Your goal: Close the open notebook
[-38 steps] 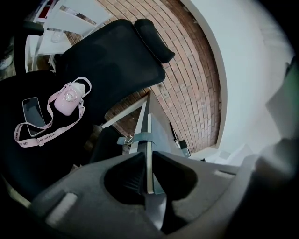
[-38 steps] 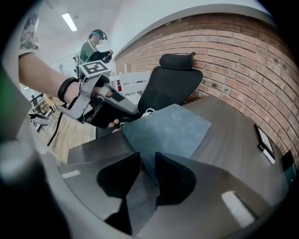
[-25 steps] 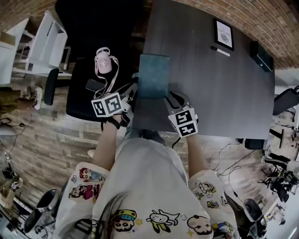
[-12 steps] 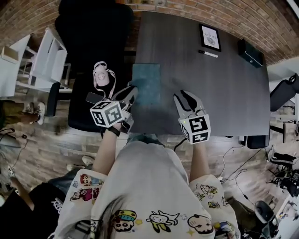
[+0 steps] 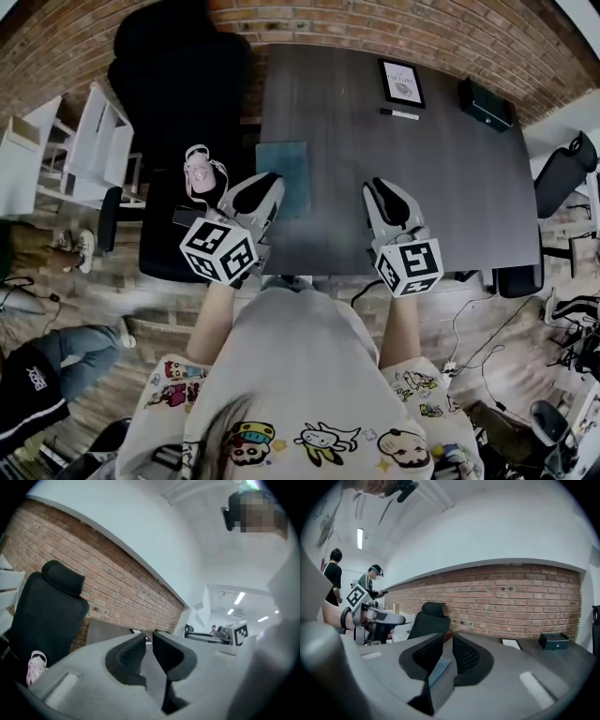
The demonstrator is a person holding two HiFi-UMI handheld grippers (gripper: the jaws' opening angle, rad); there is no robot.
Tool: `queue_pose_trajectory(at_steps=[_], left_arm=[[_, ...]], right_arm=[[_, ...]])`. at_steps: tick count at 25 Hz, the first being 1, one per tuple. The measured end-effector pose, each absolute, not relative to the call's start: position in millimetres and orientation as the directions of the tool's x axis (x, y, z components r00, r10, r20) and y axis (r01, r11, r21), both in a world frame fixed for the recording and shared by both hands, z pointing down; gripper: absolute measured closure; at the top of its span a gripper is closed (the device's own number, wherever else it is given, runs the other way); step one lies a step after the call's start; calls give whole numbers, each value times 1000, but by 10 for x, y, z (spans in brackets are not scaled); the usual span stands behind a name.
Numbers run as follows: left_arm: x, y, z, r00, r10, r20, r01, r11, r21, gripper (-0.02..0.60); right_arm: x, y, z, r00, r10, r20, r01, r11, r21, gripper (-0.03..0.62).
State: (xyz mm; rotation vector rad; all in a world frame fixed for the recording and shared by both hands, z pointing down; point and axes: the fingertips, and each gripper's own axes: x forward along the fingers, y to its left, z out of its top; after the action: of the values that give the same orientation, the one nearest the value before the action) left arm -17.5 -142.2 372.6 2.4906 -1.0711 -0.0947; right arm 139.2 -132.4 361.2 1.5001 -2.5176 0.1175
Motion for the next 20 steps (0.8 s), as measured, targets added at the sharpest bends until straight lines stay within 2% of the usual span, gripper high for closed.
queue_pose_trajectory(at_steps=[6, 10, 20], left_arm=[[-68, -1219, 3424, 692, -719, 62, -707, -658, 259, 554], [-62, -1126, 3365, 690, -720, 71, -713, -661, 234, 583], [-245, -1074, 3303, 656, -752, 70, -748, -634, 198, 583]], right_arm=[[1514, -1201, 3382, -446, -884, 142, -892, 451, 11, 554], [1569, -1118, 3286, -444, -890, 107, -895, 445, -11, 580], [1480, -1075, 3321, -447, -888, 107, -894, 447, -20, 585]])
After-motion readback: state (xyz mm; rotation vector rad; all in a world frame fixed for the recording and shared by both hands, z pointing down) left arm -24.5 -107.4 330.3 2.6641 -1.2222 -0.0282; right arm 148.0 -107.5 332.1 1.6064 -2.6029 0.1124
